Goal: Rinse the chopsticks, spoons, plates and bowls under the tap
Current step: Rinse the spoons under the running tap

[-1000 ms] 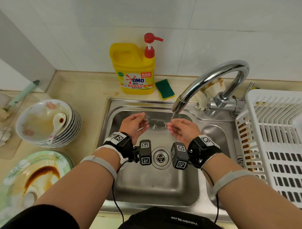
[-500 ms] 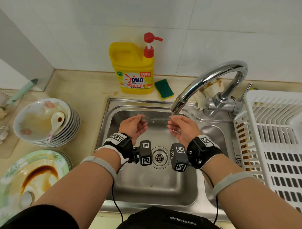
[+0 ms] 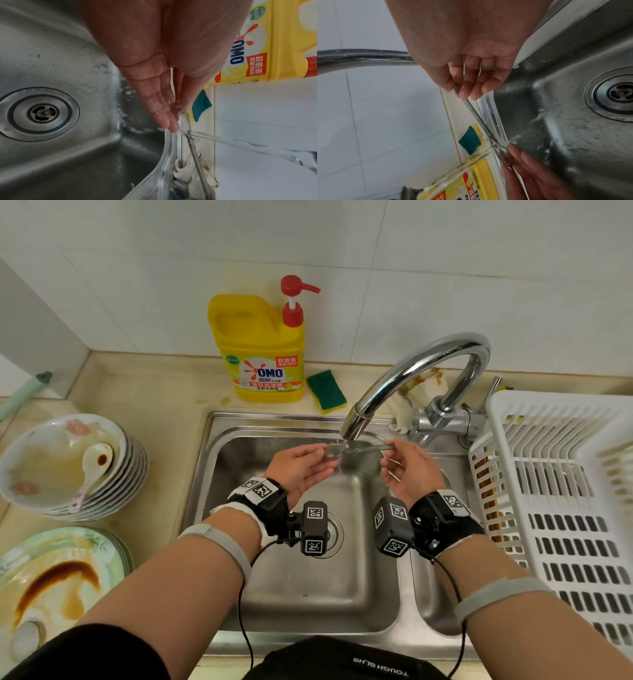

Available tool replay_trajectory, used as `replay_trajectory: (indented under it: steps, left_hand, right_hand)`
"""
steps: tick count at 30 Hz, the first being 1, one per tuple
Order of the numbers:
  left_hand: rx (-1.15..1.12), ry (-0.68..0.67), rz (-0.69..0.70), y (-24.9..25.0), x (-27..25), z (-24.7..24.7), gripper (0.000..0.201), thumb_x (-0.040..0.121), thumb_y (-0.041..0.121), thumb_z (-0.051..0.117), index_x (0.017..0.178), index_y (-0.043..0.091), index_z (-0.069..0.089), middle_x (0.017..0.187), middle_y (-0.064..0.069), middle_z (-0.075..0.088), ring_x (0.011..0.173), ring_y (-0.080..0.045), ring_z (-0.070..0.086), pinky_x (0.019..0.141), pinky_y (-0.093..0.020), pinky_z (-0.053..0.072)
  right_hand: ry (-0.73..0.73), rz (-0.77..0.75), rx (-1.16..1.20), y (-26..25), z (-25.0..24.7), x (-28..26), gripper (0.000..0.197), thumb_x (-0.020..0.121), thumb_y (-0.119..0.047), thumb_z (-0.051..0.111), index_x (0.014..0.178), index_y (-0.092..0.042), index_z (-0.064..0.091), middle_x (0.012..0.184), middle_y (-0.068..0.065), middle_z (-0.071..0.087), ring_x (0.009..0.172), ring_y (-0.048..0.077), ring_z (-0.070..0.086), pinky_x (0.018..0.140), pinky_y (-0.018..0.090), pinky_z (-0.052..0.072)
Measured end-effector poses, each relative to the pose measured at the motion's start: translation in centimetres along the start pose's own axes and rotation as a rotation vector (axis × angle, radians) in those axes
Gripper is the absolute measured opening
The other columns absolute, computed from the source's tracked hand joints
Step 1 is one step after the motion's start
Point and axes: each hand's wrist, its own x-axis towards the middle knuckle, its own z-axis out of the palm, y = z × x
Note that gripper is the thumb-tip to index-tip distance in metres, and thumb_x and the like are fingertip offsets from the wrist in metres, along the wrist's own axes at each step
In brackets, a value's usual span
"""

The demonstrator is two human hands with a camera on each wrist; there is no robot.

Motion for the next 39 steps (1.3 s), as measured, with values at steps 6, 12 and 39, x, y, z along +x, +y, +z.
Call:
replay_trajectory:
  steps: [6, 12, 39]
  left_hand:
    - [0.069, -0.019, 0.005, -0.2, -0.1, 0.4, 0.028, 0.098, 0.0, 0.061, 0.126, -0.002, 0.063, 0.116, -0.025, 0.072, 0.09, -0.023, 0.075, 0.083, -0.029, 0.062]
    - [0.074, -0.02, -0.002, -0.3, -0.1, 0.2, 0.024, 0.096, 0.001, 0.065, 0.121, 0.001, 0.065, 0.11, -0.021, 0.074, 0.093, -0.025, 0.075, 0.083, -0.03, 0.062]
    - [-0.072, 0.347, 0.01, 1.5, 0.0, -5.3, 0.009, 0.099, 0.008, 0.062, 0.106, 0.005, 0.066, 0.077, -0.008, 0.068, 0.064, -0.014, 0.063, 0.061, -0.026, 0.06]
  right_hand:
    - [-0.004, 0.009, 0.011, 0.4, 0.0, -0.1, 0.016, 0.101, -0.021, 0.062, 0.088, -0.015, 0.069, 0.07, 0.0, 0.064, 0.06, 0.012, 0.061, 0.059, 0.024, 0.05]
    - [-0.005, 0.02, 0.011, 0.7, 0.1, -0.1, 0.015, 0.101, -0.018, 0.061, 0.088, -0.016, 0.07, 0.074, 0.002, 0.064, 0.062, 0.014, 0.061, 0.062, 0.025, 0.05]
    - [-0.208, 0.108, -0.162, 2.8, 4.0, -1.6, 0.027, 0.107, -0.023, 0.05, 0.109, -0.008, 0.072, 0.089, 0.008, 0.078, 0.068, 0.013, 0.07, 0.065, 0.023, 0.053]
